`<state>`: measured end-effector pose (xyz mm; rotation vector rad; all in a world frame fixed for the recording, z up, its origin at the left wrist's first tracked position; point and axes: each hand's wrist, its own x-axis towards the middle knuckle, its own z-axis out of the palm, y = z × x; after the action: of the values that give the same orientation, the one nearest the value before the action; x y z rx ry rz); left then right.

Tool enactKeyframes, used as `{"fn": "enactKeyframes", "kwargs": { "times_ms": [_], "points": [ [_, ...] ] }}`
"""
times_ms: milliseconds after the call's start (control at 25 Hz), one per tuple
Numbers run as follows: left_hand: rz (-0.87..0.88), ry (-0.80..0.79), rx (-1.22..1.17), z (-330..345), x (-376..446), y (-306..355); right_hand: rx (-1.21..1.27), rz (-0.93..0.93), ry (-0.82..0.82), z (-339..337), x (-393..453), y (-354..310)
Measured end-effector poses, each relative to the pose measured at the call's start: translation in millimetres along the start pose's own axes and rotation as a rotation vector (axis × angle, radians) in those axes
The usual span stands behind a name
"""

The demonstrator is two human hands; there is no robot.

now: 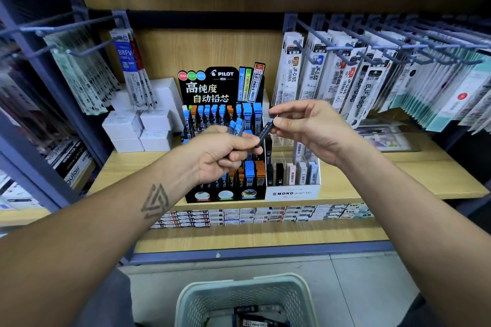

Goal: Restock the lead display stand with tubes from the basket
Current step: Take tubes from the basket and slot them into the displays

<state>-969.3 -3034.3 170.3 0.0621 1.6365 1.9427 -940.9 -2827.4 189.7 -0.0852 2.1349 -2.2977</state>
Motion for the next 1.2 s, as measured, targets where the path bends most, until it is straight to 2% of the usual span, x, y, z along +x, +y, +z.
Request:
{"fn": "enactKeyframes", "kwargs": {
  "times_ms": [120, 200, 360, 440, 600, 720, 920, 1200],
  "points": [
    [-0.036, -0.017, 0.018, 4, 1, -1, -0.131, -0.069, 0.033, -3, 1, -4],
    [-0.039, 0.009, 0.061, 5, 1, 1, -0.279, -0.124, 0.111, -9, 4, -8],
    [-0.031, 0.039, 0.095, 4, -1, 6, -0.911, -0.194, 0.274, -22, 16, -5],
    [-0.029, 0.039, 0.119, 3, -3, 6, -1.134, -0.224, 0.25, -20, 20, 4],
    [-0.024, 0.048, 0.142, 2, -6, 7, -1.397, -0.218, 0.204, -11, 25, 22],
    [-0.022, 0.055, 0.148, -1, -5, 8, -1.469, -0.246, 0.214, -5, 26, 30],
    [-0.016, 0.055, 0.148, -3, -7, 8, -1.376, -0.255, 0.241, -4, 30, 34],
    [-0.02, 0.057, 0.161, -1, -8, 10, -1.586, -0.259, 0.224, 4, 30, 44]
  ]
}}
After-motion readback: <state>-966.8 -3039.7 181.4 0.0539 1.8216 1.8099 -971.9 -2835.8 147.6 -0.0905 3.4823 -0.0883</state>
